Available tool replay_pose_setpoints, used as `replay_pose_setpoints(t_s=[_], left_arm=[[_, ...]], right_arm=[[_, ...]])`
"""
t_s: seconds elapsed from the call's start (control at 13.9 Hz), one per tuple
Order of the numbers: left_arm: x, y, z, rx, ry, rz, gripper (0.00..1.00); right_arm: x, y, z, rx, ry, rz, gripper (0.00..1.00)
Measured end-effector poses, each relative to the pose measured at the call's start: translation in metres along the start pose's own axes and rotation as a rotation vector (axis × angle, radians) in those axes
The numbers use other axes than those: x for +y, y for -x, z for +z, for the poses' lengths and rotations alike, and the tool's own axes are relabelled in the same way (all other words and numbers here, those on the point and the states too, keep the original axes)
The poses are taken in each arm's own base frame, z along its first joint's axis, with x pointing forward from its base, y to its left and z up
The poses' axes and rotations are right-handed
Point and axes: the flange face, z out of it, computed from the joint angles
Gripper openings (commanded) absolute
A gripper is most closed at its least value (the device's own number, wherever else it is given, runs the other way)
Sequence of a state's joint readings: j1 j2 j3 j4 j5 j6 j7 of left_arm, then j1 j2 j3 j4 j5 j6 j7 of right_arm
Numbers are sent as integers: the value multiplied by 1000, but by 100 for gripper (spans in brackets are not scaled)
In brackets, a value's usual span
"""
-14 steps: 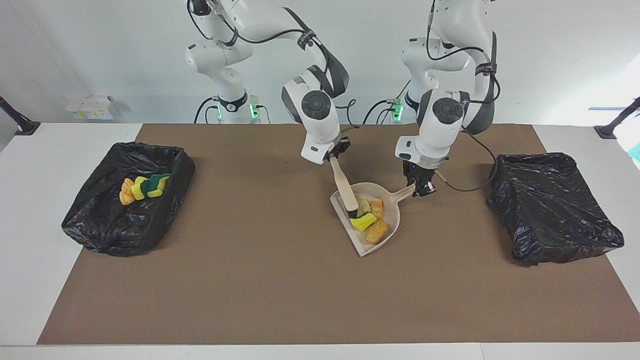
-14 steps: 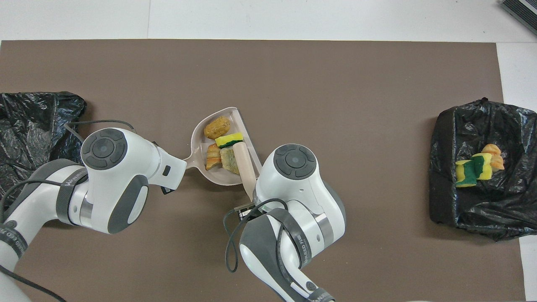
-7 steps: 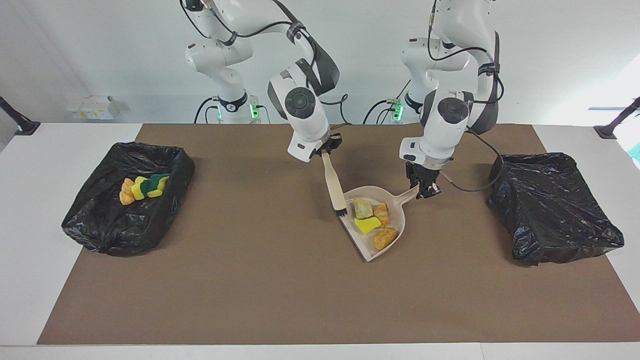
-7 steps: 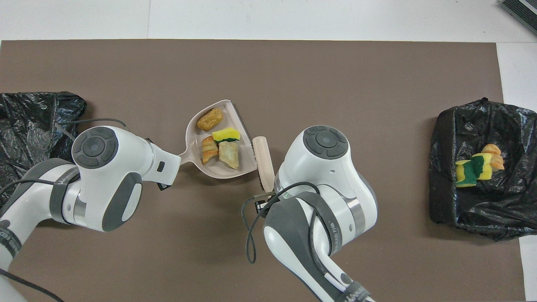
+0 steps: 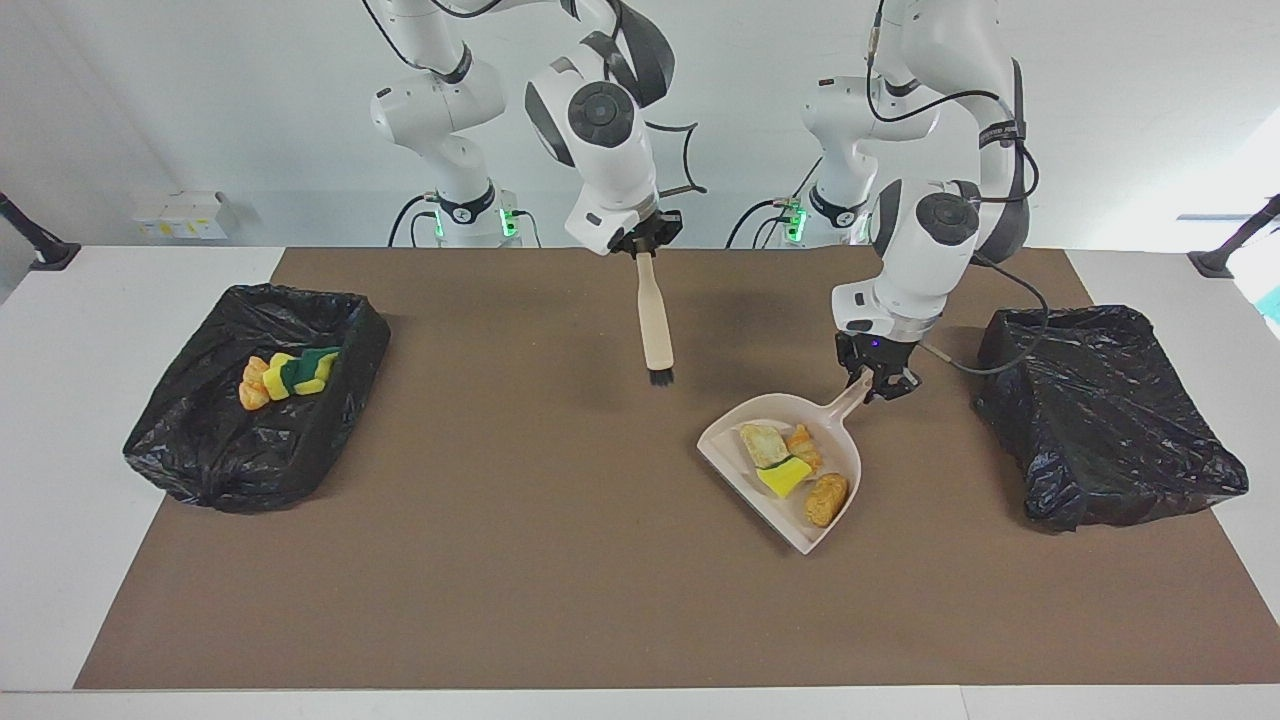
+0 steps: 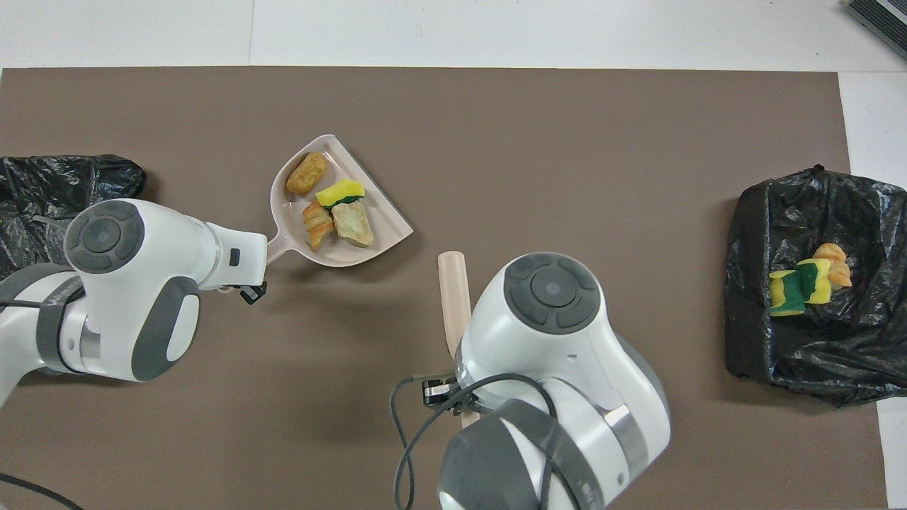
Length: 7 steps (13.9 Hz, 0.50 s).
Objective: Sweep and dump trash in bin
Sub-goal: 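Carry the loaded dustpan with the left gripper to the nearby trash bag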
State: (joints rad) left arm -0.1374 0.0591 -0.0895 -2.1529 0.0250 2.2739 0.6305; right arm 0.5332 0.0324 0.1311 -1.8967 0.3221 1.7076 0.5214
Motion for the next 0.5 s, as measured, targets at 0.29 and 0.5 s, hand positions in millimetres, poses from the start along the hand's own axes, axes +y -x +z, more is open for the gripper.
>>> replay_pose_setpoints(t_s=[0.29, 0.5], left_arm=[[-43, 22, -33, -10, -2, -122, 0], [-75, 40, -77, -33, 9, -188, 0]], right_arm=[[-29, 27, 44, 4, 34, 28, 0], [-40, 39, 85, 17, 49, 13, 0]])
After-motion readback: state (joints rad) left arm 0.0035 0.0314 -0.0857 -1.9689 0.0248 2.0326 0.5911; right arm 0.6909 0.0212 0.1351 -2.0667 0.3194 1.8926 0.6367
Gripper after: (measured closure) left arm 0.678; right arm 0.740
